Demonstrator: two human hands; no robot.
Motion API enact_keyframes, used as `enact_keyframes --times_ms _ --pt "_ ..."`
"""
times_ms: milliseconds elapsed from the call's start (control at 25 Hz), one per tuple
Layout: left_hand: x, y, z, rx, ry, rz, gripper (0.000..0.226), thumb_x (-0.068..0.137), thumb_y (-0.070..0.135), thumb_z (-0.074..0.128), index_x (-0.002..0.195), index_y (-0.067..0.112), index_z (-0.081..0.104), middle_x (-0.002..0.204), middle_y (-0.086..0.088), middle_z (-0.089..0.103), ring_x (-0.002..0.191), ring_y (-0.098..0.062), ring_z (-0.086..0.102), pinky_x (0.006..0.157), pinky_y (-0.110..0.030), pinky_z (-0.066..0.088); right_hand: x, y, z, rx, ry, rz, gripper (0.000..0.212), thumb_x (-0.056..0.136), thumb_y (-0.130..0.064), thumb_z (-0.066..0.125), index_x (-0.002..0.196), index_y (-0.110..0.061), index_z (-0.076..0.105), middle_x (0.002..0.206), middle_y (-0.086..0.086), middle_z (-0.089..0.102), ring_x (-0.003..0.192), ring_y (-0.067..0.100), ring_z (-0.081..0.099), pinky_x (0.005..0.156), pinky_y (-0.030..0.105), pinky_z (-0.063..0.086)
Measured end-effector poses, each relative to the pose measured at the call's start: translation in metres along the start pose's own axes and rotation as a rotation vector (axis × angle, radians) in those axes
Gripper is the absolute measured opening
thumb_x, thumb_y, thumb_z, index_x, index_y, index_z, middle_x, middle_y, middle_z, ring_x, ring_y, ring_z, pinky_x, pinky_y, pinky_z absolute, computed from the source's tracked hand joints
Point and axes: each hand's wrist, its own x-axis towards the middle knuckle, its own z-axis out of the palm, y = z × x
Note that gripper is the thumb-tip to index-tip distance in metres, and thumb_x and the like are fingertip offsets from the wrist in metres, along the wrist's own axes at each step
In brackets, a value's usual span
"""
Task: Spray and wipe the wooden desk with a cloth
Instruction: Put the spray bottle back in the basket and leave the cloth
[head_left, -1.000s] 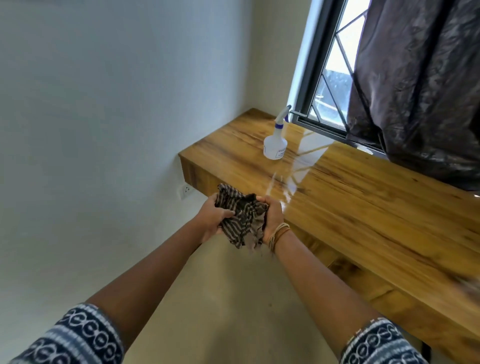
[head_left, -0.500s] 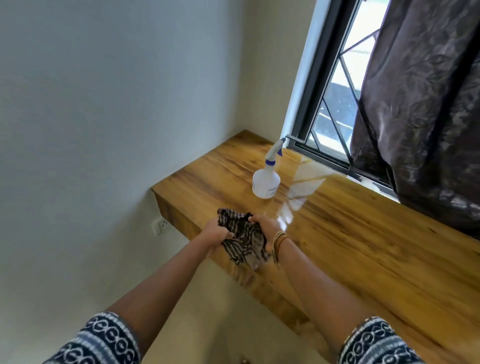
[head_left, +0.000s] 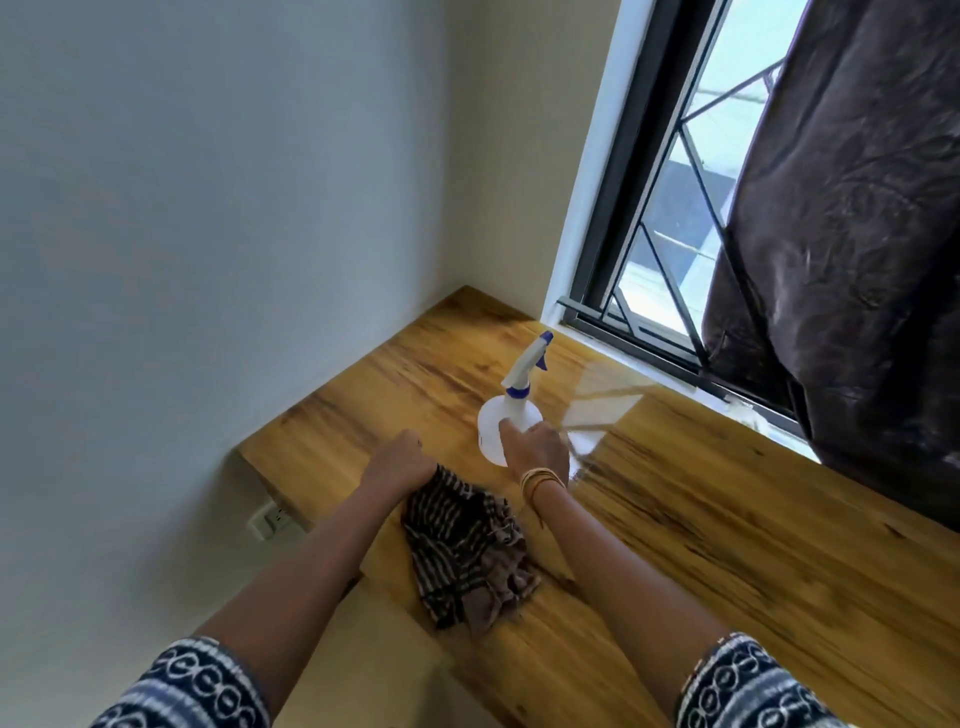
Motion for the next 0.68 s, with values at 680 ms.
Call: enact_keyframes --times_ms 680 --pt "0.035 0.05 0.014 -0.006 -0.154 0.495 0.046 0.089 0.013 0.059 0.134 0.01 0.051 0.136 -0.008 0.055 0.12 -0.023 0.053 0.086 -0.027 0.041 -0.002 0.016 -0.005 0.205 0.285 -0.161 0.045 0.081 -0.04 0.076 0.119 -0.016 0.069 0.113 0.004 0.07 0.101 0.021 0.063 0.085 0.03 0.049"
